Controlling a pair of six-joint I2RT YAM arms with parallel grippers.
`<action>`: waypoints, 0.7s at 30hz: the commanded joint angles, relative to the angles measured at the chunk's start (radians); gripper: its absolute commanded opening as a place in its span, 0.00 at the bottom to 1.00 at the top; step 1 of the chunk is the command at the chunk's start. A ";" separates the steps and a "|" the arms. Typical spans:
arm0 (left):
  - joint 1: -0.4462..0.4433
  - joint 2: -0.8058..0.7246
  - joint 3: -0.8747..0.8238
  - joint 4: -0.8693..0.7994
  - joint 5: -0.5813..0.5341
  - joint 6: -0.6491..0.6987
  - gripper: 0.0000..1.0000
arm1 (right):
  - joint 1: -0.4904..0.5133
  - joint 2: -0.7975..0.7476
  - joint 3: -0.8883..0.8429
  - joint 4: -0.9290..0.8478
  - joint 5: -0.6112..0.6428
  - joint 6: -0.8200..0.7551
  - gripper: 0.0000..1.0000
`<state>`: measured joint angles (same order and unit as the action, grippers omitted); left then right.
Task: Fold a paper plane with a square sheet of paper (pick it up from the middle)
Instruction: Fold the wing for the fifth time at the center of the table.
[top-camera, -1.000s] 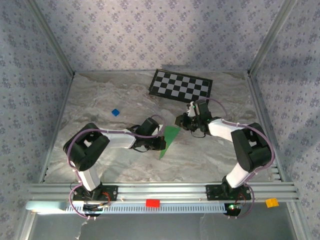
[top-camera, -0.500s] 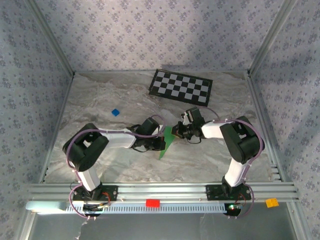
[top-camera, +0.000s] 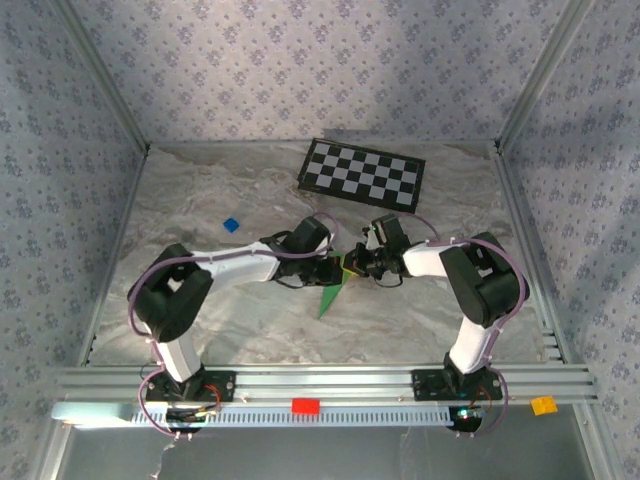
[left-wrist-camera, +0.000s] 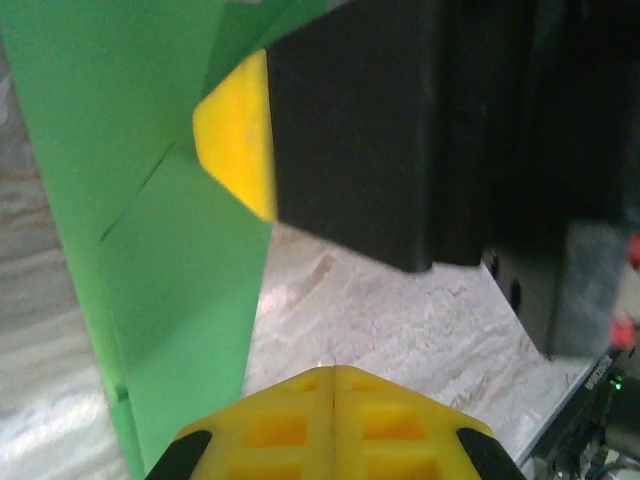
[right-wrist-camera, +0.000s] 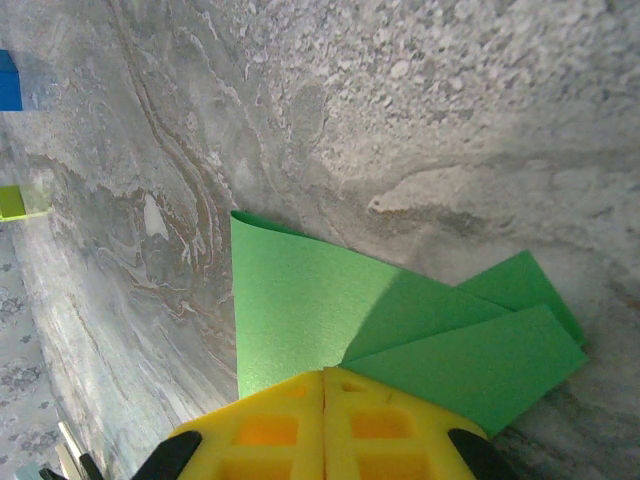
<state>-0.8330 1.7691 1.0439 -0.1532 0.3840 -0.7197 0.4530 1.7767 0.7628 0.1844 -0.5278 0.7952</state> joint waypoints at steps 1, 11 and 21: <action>0.001 0.074 0.030 0.007 0.044 -0.015 0.01 | -0.005 0.059 -0.020 -0.070 0.073 -0.010 0.07; -0.003 0.067 -0.072 0.005 -0.017 -0.021 0.02 | -0.009 0.061 -0.043 -0.072 0.077 -0.024 0.07; -0.010 -0.053 -0.249 0.018 0.001 -0.028 0.04 | -0.013 0.047 -0.060 -0.082 0.094 -0.034 0.06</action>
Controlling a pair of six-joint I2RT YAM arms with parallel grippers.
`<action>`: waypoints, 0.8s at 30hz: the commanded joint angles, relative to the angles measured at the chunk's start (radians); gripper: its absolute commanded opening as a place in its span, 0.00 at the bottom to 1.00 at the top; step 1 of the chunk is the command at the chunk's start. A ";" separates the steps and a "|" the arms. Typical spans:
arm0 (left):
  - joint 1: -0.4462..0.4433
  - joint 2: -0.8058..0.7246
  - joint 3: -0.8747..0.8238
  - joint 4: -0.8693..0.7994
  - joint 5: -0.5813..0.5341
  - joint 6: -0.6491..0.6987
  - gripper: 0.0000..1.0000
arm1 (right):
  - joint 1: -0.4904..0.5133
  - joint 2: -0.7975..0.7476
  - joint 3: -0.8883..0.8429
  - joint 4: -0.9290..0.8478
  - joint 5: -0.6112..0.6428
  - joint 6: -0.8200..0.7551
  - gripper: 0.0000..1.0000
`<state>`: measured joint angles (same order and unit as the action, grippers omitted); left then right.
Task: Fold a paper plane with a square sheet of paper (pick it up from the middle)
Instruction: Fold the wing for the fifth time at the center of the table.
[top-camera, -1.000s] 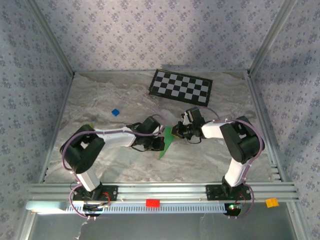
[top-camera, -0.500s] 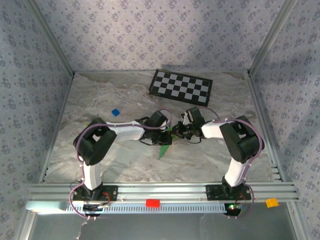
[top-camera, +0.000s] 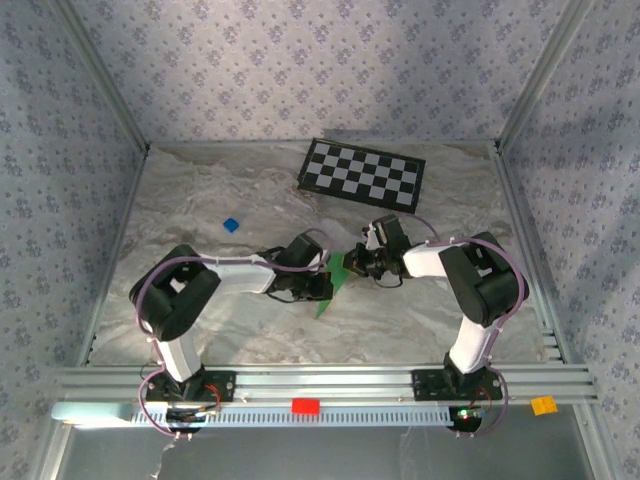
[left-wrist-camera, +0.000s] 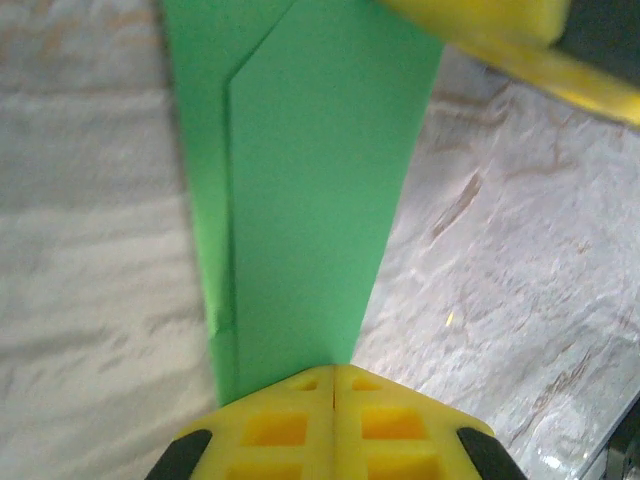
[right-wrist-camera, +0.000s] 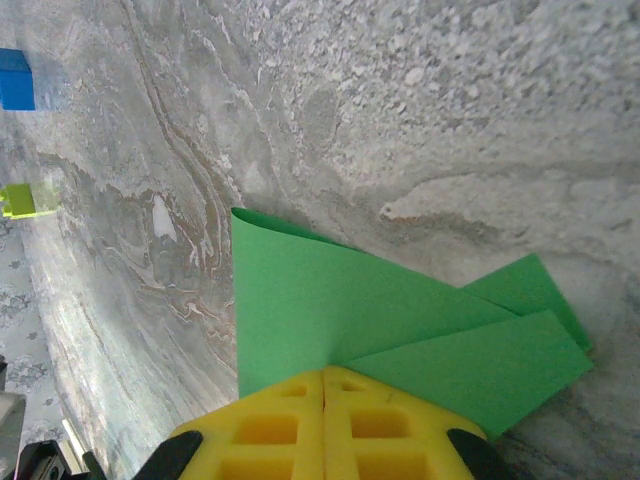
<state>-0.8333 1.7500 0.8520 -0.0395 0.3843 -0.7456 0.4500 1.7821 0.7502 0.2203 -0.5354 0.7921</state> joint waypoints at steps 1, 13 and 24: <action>-0.010 -0.048 -0.070 -0.102 -0.001 -0.001 0.04 | -0.010 0.042 -0.047 -0.119 0.101 -0.030 0.06; -0.023 -0.244 -0.171 -0.164 -0.034 0.014 0.05 | -0.005 0.039 -0.047 -0.120 0.100 -0.032 0.06; -0.012 -0.163 0.010 -0.055 -0.004 -0.008 0.12 | 0.004 0.043 -0.049 -0.121 0.102 -0.028 0.06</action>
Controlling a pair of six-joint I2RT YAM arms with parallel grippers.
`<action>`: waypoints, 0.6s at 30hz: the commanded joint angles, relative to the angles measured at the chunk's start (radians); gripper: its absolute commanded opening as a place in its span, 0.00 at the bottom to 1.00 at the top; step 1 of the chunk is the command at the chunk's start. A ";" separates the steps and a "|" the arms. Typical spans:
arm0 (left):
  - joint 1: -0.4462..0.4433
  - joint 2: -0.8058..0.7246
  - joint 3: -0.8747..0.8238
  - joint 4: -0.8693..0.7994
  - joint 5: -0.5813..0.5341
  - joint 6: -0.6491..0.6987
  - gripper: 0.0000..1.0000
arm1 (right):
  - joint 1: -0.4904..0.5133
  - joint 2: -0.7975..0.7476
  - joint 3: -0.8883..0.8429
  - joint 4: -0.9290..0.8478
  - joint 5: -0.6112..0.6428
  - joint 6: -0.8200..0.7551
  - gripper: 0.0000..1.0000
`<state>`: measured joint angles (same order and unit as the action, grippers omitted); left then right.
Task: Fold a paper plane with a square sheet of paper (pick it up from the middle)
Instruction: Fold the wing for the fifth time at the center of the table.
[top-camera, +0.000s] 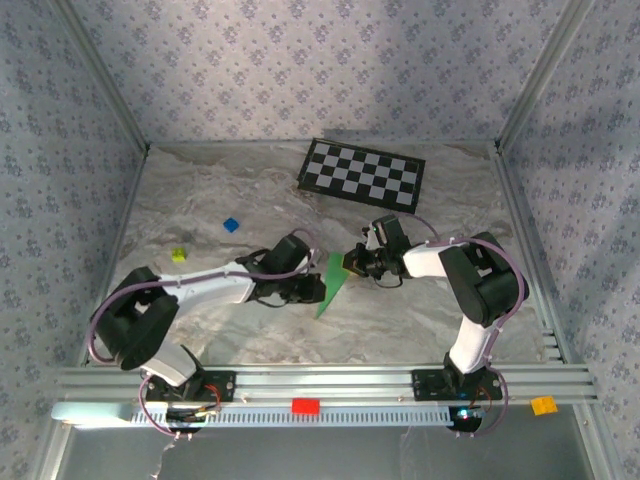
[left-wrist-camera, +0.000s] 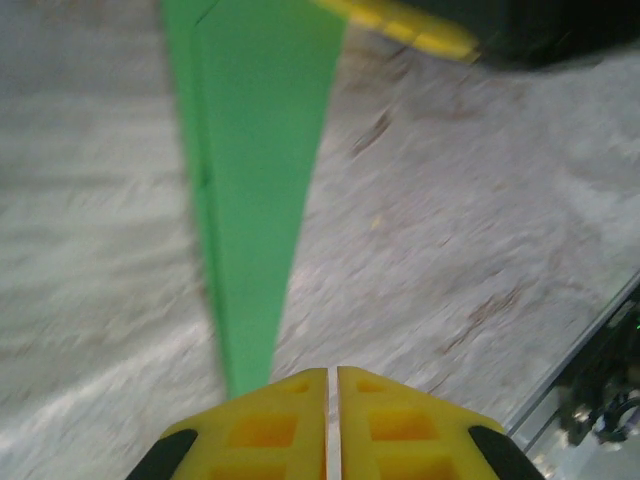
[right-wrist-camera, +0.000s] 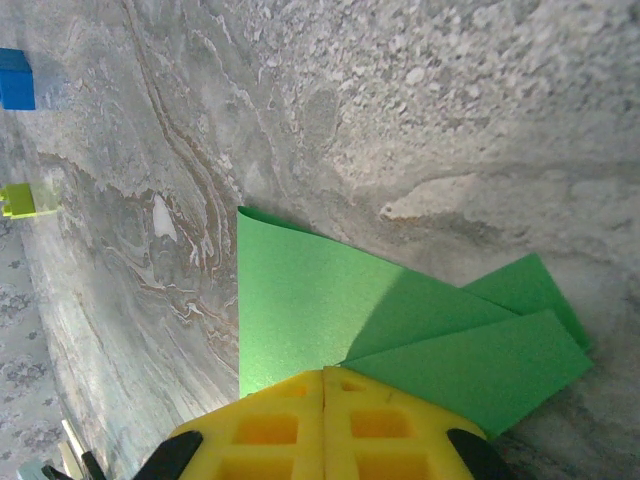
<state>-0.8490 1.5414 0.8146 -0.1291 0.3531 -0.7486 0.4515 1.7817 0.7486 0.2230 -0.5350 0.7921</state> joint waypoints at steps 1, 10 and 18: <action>0.002 0.072 0.057 0.045 0.038 -0.005 0.12 | 0.004 0.043 -0.049 -0.125 0.102 -0.029 0.06; -0.037 0.178 -0.009 0.026 0.055 0.017 0.10 | 0.003 0.039 -0.056 -0.127 0.106 -0.034 0.06; -0.061 0.086 -0.182 0.022 0.043 -0.002 0.06 | -0.005 0.037 -0.059 -0.130 0.099 -0.047 0.06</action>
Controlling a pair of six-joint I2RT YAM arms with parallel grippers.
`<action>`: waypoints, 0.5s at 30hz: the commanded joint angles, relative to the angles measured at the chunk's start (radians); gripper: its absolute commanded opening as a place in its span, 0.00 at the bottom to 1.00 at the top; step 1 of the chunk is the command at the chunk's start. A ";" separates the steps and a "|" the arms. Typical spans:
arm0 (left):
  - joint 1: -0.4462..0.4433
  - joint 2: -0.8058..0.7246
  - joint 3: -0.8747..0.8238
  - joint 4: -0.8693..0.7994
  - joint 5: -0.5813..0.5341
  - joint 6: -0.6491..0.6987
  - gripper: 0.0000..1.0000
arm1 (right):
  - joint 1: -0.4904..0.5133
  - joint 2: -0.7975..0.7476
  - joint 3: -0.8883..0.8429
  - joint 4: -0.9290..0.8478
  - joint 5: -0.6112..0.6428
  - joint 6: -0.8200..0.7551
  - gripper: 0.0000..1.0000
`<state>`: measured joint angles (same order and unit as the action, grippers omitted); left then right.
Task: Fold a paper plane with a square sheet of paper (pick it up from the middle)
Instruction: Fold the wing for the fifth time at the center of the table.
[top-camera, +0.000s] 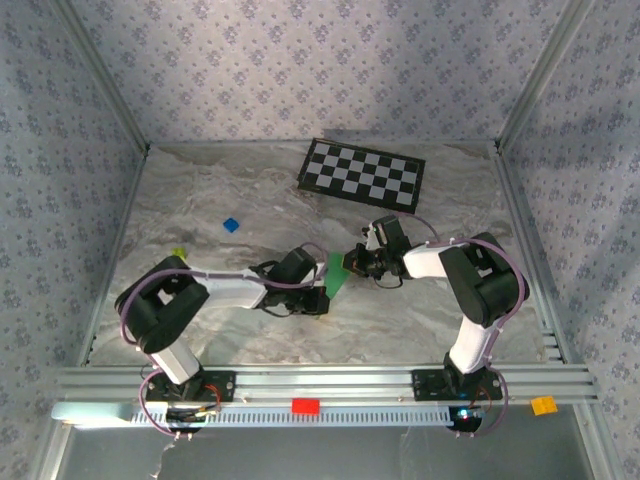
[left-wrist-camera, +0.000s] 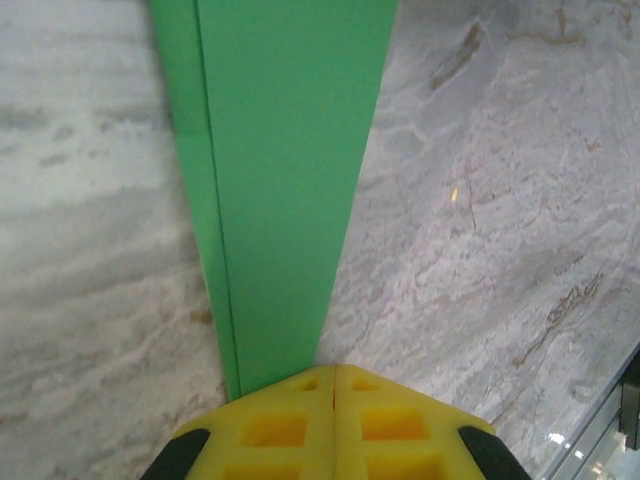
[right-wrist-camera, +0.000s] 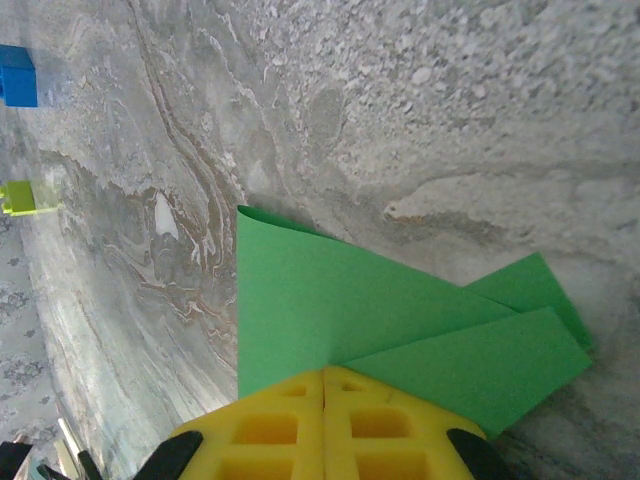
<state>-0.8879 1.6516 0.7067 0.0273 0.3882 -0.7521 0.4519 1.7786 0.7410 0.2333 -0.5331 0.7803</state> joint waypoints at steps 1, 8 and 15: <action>-0.023 -0.037 -0.076 -0.144 0.008 0.005 0.06 | -0.006 0.039 -0.052 -0.139 0.096 -0.035 0.06; -0.020 -0.120 0.020 -0.243 -0.041 0.043 0.06 | -0.004 0.038 -0.048 -0.144 0.094 -0.030 0.06; 0.019 -0.085 0.157 -0.205 -0.049 0.039 0.06 | 0.002 0.039 -0.046 -0.141 0.097 -0.022 0.06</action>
<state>-0.8902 1.5593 0.8028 -0.1783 0.3538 -0.7246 0.4522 1.7782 0.7391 0.2363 -0.5335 0.7765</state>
